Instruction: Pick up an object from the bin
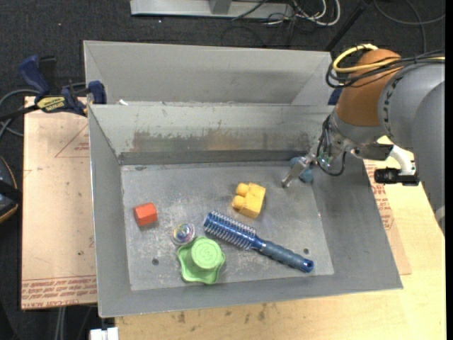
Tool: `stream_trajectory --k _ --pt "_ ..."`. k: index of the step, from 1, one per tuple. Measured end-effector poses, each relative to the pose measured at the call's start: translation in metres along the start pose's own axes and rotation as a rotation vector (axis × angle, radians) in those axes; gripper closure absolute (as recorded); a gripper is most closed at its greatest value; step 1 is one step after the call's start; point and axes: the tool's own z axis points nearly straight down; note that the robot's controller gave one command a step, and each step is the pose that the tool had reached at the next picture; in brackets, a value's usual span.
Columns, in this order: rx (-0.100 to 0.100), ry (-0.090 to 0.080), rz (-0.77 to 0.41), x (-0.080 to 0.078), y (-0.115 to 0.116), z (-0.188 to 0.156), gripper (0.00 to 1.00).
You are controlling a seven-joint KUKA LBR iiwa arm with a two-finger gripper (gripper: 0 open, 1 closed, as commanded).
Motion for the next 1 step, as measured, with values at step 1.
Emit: stream_trajectory --k 1 --pt "0.009 -0.024 0.007 -0.0084 -0.0095 0.0013 1.00"
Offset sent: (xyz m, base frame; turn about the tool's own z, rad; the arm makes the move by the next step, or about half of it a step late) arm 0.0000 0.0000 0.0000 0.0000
